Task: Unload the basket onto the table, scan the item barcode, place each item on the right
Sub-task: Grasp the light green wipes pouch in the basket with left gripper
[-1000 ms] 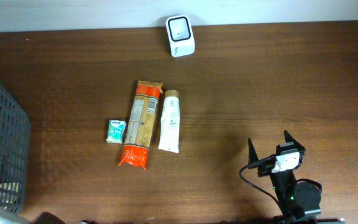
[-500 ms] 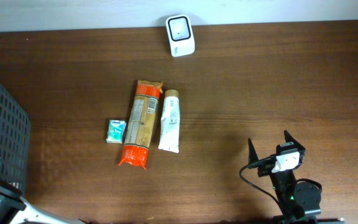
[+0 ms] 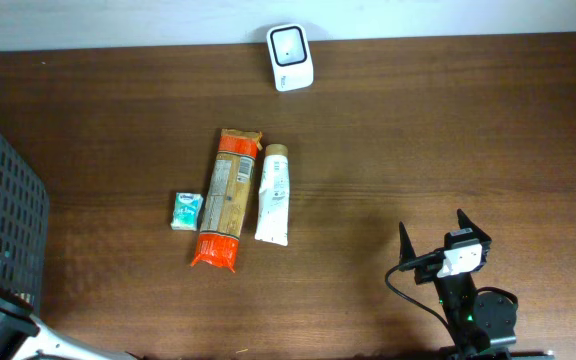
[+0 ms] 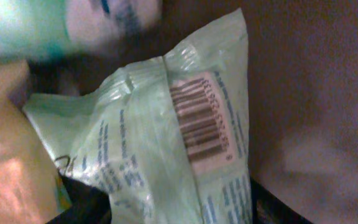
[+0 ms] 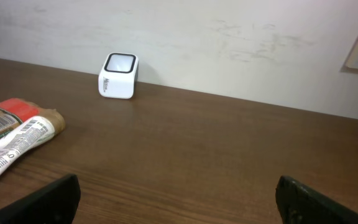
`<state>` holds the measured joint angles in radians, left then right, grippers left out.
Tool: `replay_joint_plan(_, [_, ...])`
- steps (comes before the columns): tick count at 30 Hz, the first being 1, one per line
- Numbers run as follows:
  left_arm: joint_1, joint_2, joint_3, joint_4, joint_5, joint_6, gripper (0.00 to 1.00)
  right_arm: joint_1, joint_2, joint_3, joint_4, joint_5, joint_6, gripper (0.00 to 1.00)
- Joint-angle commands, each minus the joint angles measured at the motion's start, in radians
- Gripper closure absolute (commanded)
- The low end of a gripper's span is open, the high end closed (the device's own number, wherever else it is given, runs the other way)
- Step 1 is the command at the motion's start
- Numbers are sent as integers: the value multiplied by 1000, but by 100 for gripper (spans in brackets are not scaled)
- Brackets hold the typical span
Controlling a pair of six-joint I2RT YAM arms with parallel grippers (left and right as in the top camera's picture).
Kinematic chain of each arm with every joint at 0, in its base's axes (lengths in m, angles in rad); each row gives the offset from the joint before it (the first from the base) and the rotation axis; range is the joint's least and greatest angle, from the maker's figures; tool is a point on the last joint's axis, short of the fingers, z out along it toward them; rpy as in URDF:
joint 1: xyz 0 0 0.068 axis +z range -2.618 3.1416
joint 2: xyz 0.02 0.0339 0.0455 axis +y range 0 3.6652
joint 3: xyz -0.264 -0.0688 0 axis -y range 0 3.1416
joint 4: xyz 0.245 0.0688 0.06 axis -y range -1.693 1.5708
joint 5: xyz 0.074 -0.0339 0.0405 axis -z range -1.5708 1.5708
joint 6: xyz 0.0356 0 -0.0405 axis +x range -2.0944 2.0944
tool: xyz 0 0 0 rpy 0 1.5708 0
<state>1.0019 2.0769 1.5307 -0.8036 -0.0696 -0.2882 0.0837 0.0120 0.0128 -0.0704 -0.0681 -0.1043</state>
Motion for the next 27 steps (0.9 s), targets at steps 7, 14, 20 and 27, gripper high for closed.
replay_joint_plan(7, [0,31,372,-309,93,3,55,-6,-6,-7,-2,9,8,1])
replay_joint_plan(14, [0,27,369,-331,99,32,37,-6,-6,-7,-2,9,8,1])
replay_joint_plan(20, [0,105,270,-257,66,32,29,-6,-6,-7,-2,9,8,1])
replay_joint_plan(27, [3,241,267,-251,43,36,65,-6,-6,-7,-2,9,8,1])
